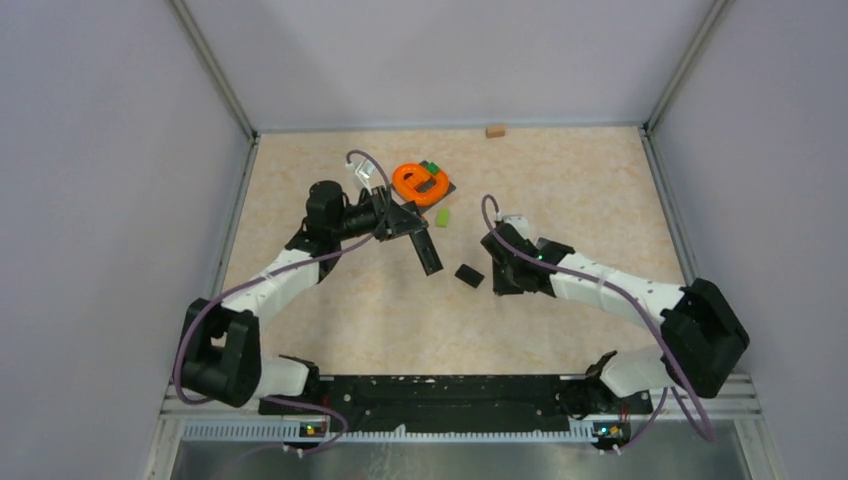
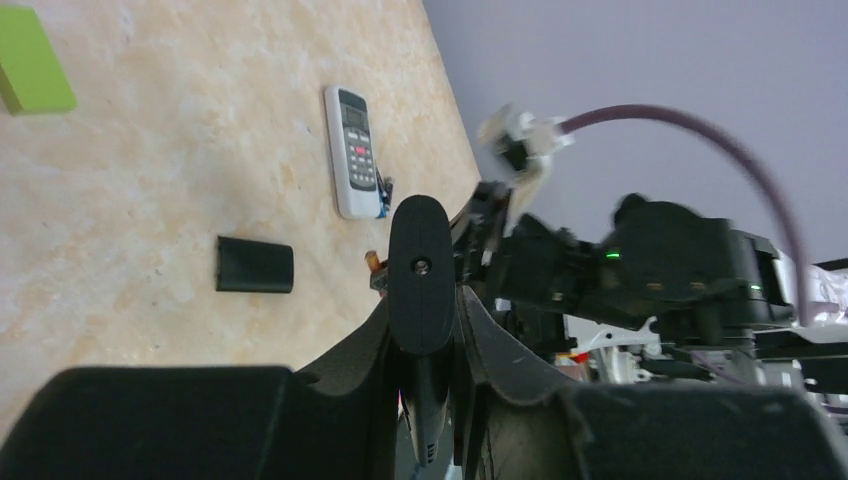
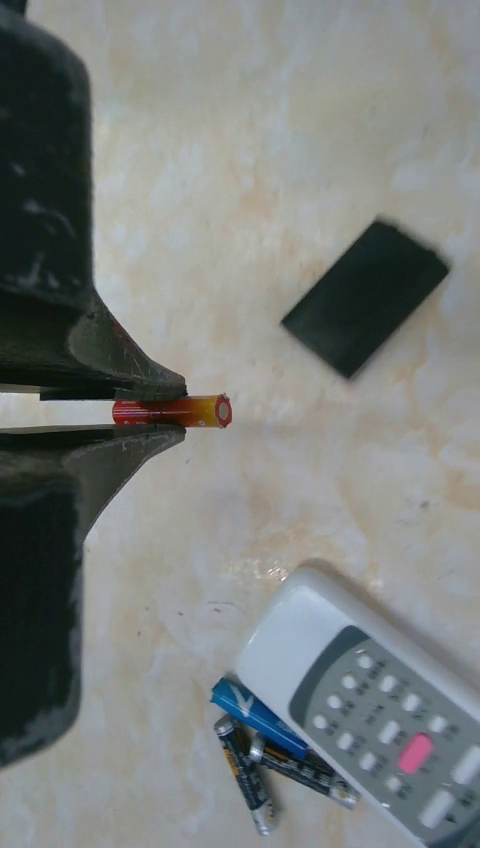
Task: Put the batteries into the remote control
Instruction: Pick up the battery from the center of the board, then load the battery into the remote control.
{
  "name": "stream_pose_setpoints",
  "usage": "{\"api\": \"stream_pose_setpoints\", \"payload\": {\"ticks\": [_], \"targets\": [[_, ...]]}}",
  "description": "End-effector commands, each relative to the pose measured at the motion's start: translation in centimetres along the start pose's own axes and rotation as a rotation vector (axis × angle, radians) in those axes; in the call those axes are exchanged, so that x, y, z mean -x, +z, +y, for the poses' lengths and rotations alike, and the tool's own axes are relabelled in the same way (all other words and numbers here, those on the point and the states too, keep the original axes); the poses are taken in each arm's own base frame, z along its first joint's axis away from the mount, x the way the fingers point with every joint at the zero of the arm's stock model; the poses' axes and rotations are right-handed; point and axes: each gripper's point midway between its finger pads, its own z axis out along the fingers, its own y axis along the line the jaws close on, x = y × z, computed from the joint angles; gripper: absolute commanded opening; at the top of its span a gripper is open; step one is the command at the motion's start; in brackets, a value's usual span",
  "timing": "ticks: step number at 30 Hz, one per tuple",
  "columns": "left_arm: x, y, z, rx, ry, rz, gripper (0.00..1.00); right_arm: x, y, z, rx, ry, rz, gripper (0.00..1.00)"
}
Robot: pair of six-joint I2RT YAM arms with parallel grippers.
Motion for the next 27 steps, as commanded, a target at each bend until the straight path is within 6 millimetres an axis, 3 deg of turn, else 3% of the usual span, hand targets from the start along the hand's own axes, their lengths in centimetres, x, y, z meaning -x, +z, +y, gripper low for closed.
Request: {"api": "stream_pose_setpoints", "payload": {"ticks": [1, 5, 10, 16, 27], "targets": [[0.2, 1.7, -1.7, -0.104, -0.046, 0.027, 0.00, 5.1, -5.1, 3.4, 0.167, -0.020, -0.144, 0.01], [-0.8, 3.3, -0.5, -0.097, -0.088, 0.077, 0.00, 6.6, -8.2, 5.1, 0.277, -0.025, -0.178, 0.02], [-1.8, 5.4, -0.5, -0.105, -0.089, 0.103, 0.00, 7.7, -10.8, 8.1, 0.392, -0.014, -0.185, 0.02], [-2.5, 7.1, -0.4, -0.097, -0.089, 0.116, 0.00, 7.7, -11.5, 9.8, 0.381, -0.044, -0.174, 0.02], [-3.0, 7.8, -0.6, -0.091, -0.079, 0.121, 0.00, 6.4, -10.7, 9.3, 0.305, -0.072, -0.126, 0.03]]}}
